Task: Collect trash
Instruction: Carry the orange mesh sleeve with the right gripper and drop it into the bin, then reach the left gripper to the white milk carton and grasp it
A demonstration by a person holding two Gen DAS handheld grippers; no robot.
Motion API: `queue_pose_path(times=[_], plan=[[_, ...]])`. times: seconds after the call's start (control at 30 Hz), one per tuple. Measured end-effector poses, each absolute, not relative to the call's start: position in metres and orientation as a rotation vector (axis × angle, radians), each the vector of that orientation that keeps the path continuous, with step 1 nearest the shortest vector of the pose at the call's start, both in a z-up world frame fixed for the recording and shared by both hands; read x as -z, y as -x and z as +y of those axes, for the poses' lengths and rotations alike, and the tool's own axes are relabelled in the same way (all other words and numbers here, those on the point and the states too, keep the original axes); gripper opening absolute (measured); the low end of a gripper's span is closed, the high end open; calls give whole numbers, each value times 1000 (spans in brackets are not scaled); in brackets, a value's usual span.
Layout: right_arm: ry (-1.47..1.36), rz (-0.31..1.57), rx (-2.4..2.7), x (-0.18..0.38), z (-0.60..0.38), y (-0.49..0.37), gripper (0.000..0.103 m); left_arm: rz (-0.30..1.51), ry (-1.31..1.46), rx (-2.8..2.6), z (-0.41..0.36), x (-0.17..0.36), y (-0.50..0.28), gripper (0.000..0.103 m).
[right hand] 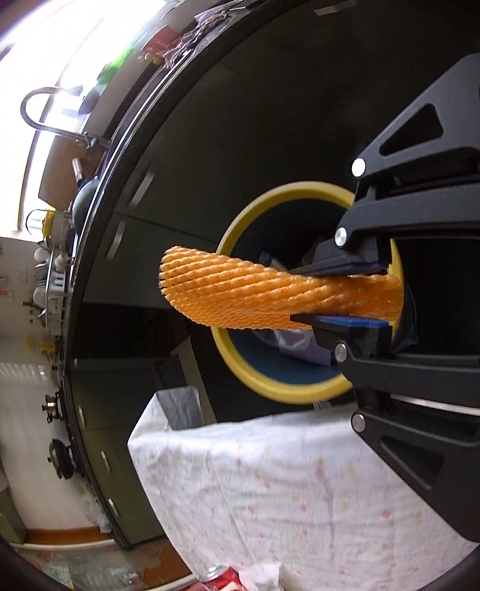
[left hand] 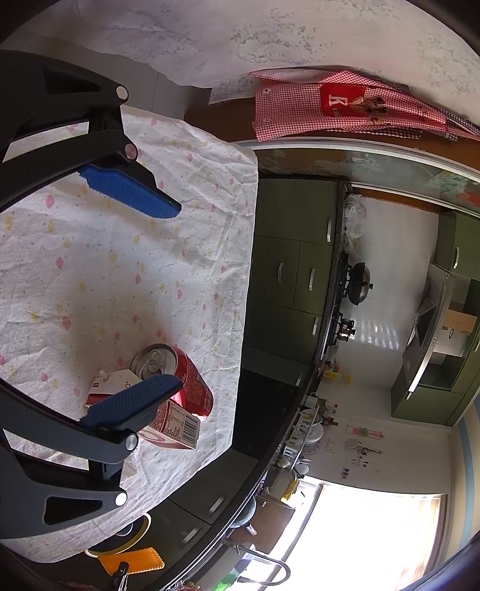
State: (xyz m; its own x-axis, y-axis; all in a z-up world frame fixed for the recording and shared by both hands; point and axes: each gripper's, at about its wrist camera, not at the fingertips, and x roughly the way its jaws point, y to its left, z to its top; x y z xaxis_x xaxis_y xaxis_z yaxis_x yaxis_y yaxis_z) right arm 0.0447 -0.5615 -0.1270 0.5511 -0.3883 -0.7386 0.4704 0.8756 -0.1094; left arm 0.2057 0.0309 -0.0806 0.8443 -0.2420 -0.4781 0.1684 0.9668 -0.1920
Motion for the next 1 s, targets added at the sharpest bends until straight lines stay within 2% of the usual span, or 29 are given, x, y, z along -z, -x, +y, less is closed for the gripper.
queue_pose_path(times=[0.07, 0.2, 0.3, 0.63, 1.0], plan=[[-107, 864, 548, 135, -576, -49, 19, 525, 145, 218, 31, 81, -206, 85], [-125, 851, 618, 143, -597, -53, 47, 525, 145, 219, 31, 81, -206, 85], [-164, 793, 638, 133, -602, -44, 60, 527, 142, 221, 30, 83, -206, 85], [-174, 682, 512, 105, -546, -5, 61, 537, 113, 265, 19, 84, -204, 87], [-190, 669, 324, 104, -503, -17, 64, 617, 7, 461, -24, 91, -202, 91]])
